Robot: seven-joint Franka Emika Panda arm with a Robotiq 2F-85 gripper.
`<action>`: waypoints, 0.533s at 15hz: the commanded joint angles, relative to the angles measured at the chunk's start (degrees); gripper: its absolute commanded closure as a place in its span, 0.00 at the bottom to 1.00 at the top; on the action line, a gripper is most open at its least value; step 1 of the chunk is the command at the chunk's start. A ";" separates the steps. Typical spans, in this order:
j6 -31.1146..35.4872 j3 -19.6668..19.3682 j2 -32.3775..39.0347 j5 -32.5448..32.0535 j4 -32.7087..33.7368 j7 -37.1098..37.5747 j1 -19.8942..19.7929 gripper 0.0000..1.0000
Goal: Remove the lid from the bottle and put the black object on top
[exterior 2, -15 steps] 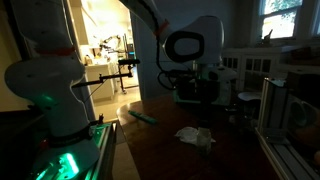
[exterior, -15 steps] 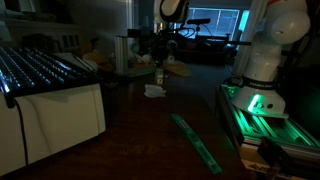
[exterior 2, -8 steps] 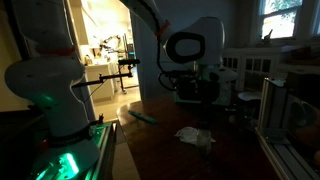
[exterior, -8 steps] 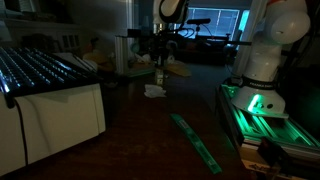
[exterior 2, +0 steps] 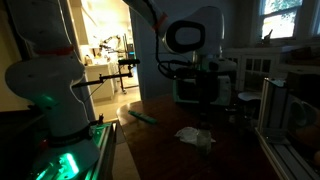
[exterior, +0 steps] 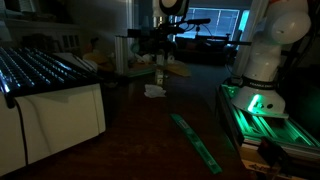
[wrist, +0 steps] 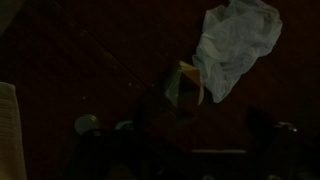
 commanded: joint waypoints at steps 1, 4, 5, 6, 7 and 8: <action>-6.31 0.74 -7.01 -0.95 -1.95 -1.38 0.25 0.00; -4.45 1.52 -11.77 -1.03 -3.57 -5.75 0.12 0.00; -3.33 1.68 -13.09 -1.11 -3.99 -6.88 0.01 0.00; -2.92 1.69 -14.17 -0.97 -4.17 -8.54 -0.05 0.00; -2.63 1.71 -15.24 -1.11 -4.46 -9.78 -0.16 0.00; -2.17 1.64 -16.35 -1.22 -4.85 -11.23 -0.24 0.00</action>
